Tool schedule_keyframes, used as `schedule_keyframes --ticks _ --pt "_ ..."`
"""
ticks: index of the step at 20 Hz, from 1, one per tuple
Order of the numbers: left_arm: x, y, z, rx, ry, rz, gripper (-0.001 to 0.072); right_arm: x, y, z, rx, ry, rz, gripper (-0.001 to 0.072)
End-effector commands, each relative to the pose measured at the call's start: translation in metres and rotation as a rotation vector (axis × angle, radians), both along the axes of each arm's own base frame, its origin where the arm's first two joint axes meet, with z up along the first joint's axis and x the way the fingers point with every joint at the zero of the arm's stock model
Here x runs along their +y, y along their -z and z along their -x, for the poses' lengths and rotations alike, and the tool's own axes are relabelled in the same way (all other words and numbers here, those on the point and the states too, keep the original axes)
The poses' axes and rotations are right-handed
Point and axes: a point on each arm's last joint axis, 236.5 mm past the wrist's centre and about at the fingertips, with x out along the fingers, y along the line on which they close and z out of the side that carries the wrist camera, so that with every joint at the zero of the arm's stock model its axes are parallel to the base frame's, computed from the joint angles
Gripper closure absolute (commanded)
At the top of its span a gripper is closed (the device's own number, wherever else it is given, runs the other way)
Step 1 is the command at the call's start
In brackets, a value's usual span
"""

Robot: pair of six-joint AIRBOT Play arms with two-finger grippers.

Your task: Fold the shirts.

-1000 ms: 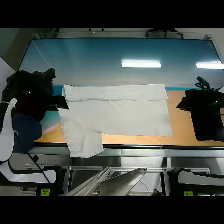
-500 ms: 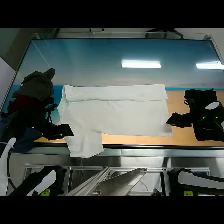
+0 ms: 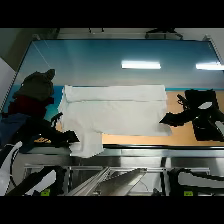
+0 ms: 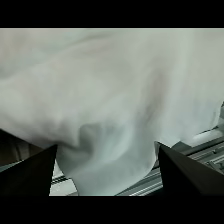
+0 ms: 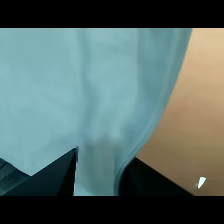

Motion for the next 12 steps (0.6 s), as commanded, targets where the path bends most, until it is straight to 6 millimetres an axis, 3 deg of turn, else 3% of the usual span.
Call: schedule_keyframes --ticks 1,2,3,4,5,6,7,8,12 --pt "-0.003 0.006 0.006 0.059 0.033 0.031 0.0001 0.003 0.001 0.001 -0.003 -0.019 0.003 0.0347" --pt "-0.003 0.006 0.001 0.052 0.027 0.033 0.0002 0.003 0.001 0.001 -0.003 -0.018 0.002 0.0347" --pt "-0.003 0.007 -0.006 0.035 0.025 0.029 0.0116 0.003 0.001 0.001 -0.003 -0.019 0.002 0.0348" --pt "-0.002 0.008 -0.019 0.001 0.013 0.020 0.0348 0.003 0.001 0.001 -0.003 -0.018 0.002 0.0368" --pt "-0.002 0.006 -0.032 -0.034 0.001 0.017 0.0560 0.004 0.001 0.001 -0.002 -0.020 0.002 0.0526" --pt "0.000 0.003 -0.046 -0.072 -0.011 0.011 0.0695 0.004 0.001 0.001 -0.002 -0.021 0.001 0.0589" --pt "0.000 -0.002 -0.057 -0.096 -0.017 0.016 0.0693 0.005 0.000 0.002 0.001 -0.023 -0.001 0.0607" --pt "0.000 -0.008 -0.064 -0.111 -0.013 0.019 0.0693 0.005 0.000 0.003 0.006 -0.026 -0.005 0.0695" --pt "0.005 -0.045 -0.087 -0.219 -0.001 0.018 0.0694 -0.005 -0.010 0.000 -0.020 -0.012 0.007 0.0691"
